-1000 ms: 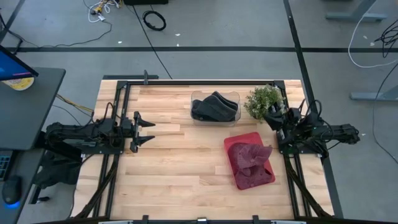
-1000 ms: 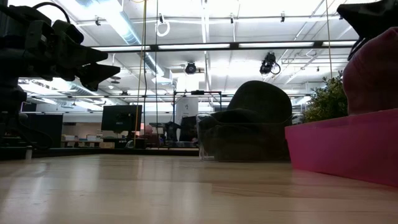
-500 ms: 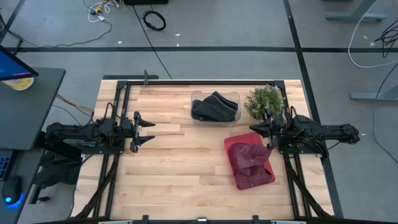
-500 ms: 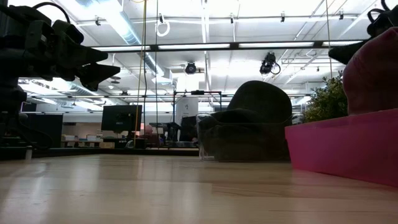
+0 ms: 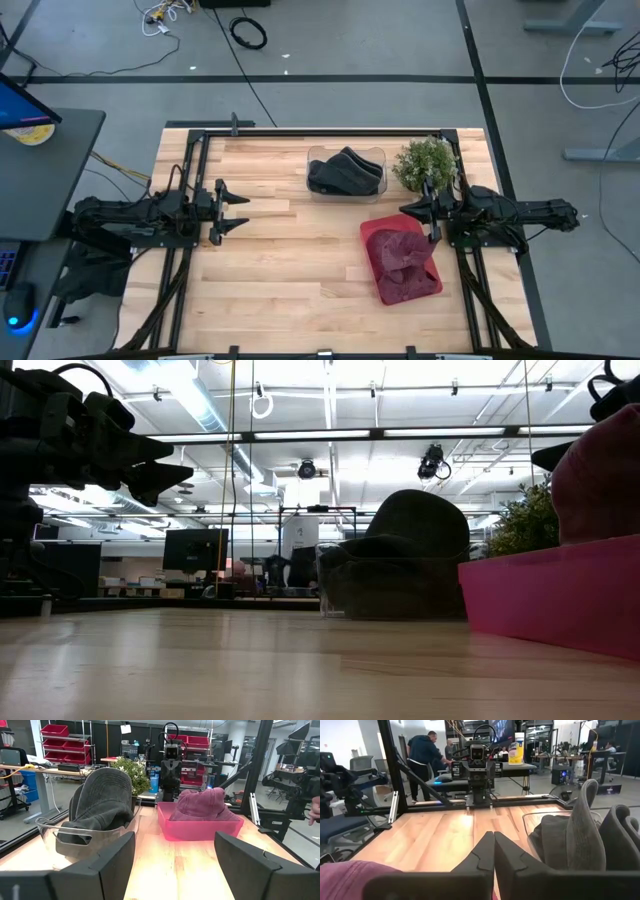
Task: Pick & Place hat
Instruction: Return to home position
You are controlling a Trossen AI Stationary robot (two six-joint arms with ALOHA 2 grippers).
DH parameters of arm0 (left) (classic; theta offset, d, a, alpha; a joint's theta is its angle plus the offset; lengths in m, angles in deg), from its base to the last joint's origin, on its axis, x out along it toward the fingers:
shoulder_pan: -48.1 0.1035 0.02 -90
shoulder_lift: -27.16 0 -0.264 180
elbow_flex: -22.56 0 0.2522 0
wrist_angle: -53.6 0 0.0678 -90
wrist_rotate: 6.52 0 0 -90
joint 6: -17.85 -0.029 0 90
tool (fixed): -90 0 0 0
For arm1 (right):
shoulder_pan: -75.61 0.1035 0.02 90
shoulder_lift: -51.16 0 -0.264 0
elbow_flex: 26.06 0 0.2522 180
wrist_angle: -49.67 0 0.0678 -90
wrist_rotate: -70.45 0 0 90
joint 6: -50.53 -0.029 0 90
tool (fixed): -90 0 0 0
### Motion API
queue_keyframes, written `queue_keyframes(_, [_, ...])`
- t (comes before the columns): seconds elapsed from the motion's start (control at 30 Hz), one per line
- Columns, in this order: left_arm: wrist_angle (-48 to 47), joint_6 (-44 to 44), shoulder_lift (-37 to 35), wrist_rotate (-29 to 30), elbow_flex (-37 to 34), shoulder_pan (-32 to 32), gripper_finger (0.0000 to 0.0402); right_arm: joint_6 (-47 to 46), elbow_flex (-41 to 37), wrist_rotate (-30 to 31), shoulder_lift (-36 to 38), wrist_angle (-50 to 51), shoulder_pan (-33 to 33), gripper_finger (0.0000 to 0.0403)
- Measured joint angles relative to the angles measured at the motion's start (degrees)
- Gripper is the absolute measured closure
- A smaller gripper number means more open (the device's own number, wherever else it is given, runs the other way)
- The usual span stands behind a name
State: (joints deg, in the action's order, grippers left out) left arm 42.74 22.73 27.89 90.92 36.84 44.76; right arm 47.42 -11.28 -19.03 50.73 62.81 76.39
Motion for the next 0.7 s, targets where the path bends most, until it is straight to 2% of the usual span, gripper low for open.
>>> queue_keyframes(0.2, [0.00, 0.01, 0.00, 0.00, 0.00, 0.00, 0.0124, 0.23, 0.00, 0.00, 0.00, -0.02, 0.01, 0.0382])
queue_keyframes(0.33, [0.00, 0.00, 0.00, 0.00, 0.00, 0.00, 0.0124, -2.52, 0.00, 0.02, 0.00, -0.02, 0.00, 0.0382])
queue_keyframes(0.7, [0.00, 0.02, 0.00, 0.01, 0.00, 0.00, 0.0124, -2.26, 0.00, 0.04, -0.01, -0.02, 0.00, 0.0382])
